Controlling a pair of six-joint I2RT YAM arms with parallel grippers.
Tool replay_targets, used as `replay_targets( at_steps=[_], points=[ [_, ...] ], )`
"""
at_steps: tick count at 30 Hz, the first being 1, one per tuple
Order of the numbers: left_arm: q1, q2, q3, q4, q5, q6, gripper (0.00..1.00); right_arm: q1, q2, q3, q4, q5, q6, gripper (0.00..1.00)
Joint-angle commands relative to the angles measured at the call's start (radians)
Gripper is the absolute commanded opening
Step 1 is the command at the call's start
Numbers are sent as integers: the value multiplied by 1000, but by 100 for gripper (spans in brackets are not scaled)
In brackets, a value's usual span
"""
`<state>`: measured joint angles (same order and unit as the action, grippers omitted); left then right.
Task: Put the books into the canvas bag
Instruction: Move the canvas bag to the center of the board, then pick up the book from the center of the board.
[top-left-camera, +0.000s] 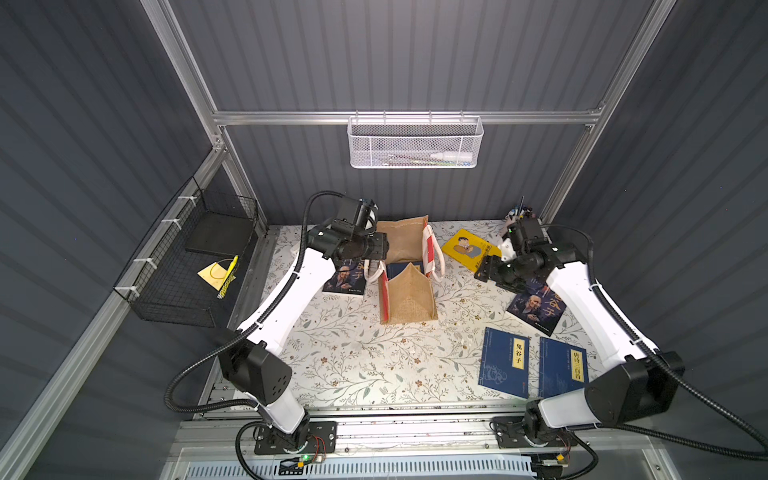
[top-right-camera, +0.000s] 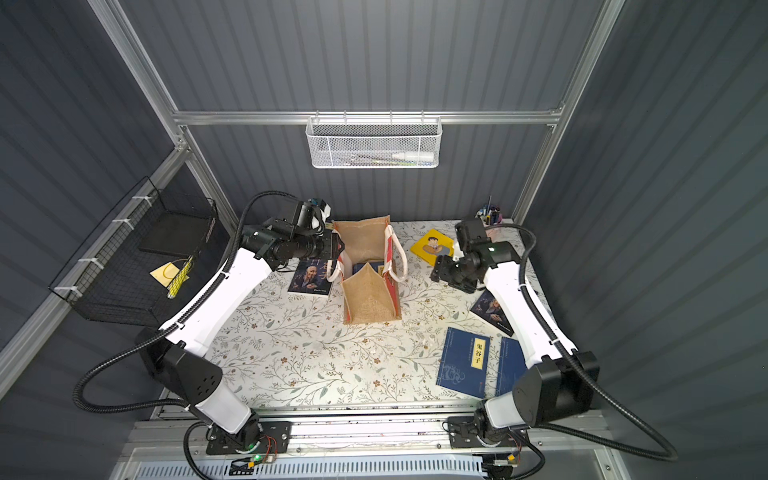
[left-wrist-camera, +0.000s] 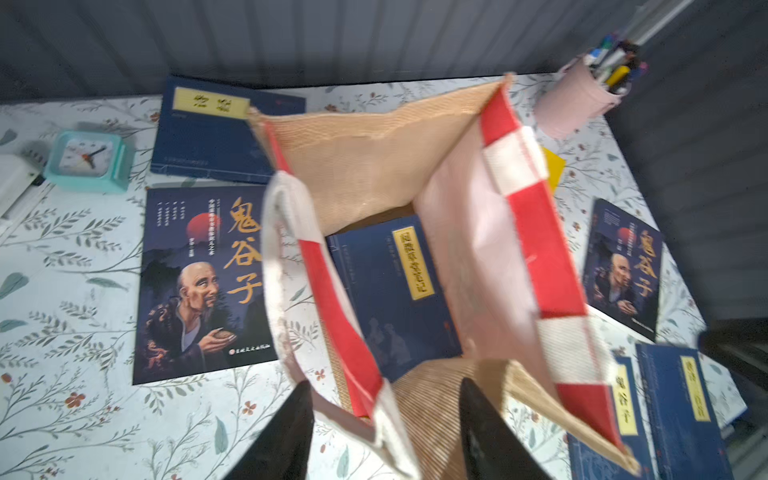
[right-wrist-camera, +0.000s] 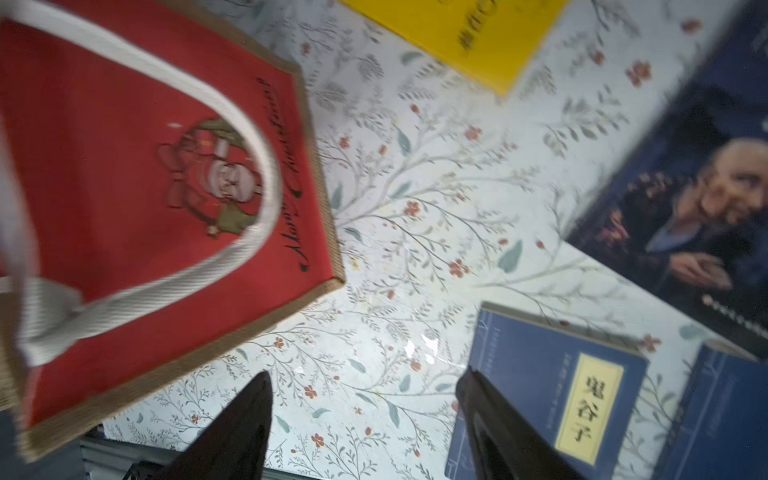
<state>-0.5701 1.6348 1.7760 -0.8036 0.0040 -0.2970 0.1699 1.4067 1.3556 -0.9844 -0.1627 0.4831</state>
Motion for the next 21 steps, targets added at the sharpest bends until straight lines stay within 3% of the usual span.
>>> replay_targets(
  at_steps=[1, 8, 14, 21],
  points=[
    [-116, -13, -25, 23, 1, 31, 57, -72, -94, -163, 19, 35, 82, 76],
    [-324, 0, -138, 142, -43, -17, 57, -197, -256, -460, 67, 38, 166, 82],
    [-500, 137, -86, 164, -64, 24, 56, -289, -344, -637, 133, 67, 250, 85],
    [-581, 280, -96, 248, -12, 48, 56, -350, -242, -699, 220, 76, 230, 86]
  ],
)
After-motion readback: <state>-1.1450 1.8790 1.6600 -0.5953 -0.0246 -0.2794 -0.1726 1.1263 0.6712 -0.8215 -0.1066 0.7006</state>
